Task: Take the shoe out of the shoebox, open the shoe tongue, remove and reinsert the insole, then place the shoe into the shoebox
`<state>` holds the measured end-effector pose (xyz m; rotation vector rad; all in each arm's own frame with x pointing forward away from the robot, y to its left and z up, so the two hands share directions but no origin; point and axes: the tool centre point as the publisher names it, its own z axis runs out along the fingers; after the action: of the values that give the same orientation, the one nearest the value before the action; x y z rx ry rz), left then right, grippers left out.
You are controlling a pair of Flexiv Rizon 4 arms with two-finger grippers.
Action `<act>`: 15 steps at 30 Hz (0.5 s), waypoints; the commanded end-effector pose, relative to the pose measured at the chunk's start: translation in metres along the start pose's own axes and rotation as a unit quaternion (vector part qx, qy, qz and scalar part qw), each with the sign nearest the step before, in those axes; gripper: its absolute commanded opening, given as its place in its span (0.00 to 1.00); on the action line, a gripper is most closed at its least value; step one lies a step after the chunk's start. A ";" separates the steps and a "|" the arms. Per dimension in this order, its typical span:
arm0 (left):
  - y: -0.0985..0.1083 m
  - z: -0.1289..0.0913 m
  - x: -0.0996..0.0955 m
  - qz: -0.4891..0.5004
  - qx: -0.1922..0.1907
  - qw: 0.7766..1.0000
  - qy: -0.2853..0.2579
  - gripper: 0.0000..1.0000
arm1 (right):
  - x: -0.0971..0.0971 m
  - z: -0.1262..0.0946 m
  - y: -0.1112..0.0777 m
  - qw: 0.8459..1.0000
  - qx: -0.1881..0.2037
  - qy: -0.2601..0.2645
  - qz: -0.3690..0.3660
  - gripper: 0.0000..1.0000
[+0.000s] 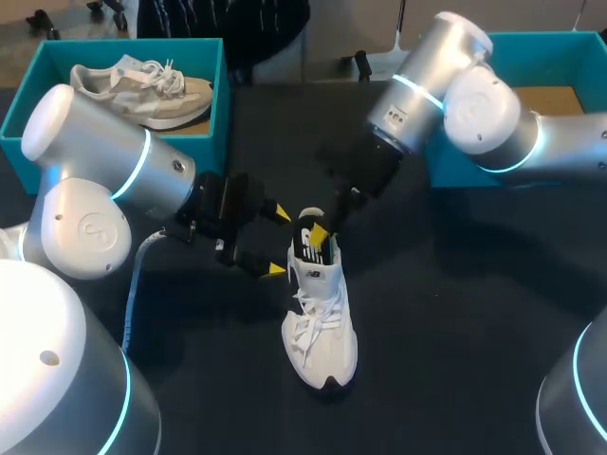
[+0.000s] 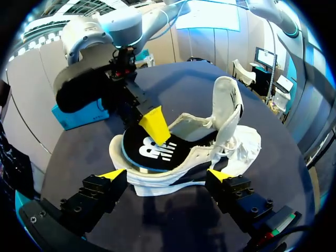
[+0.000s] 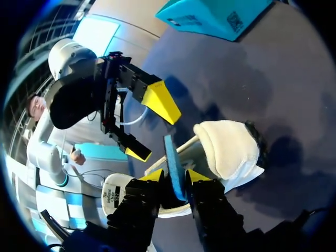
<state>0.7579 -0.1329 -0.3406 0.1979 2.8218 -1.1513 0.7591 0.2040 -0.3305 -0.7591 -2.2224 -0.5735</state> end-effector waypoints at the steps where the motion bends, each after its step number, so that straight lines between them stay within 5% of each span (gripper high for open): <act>1: -0.001 0.002 0.000 0.000 -0.003 1.000 -0.001 1.00 | 0.011 -0.007 0.000 1.000 0.000 -0.020 -0.004 0.31; 8: -0.001 0.002 0.000 0.000 -0.003 1.000 -0.001 1.00 | 0.014 -0.025 0.010 0.998 -0.029 -0.035 -0.030 0.32; 15: -0.001 0.002 0.000 0.000 -0.003 1.000 -0.001 1.00 | 0.014 -0.051 0.022 0.998 -0.017 -0.055 -0.036 0.34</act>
<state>0.7579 -0.1329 -0.3406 0.1979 2.8219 -1.1513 0.7857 0.1978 -0.2936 -0.7480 -2.3403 -0.6518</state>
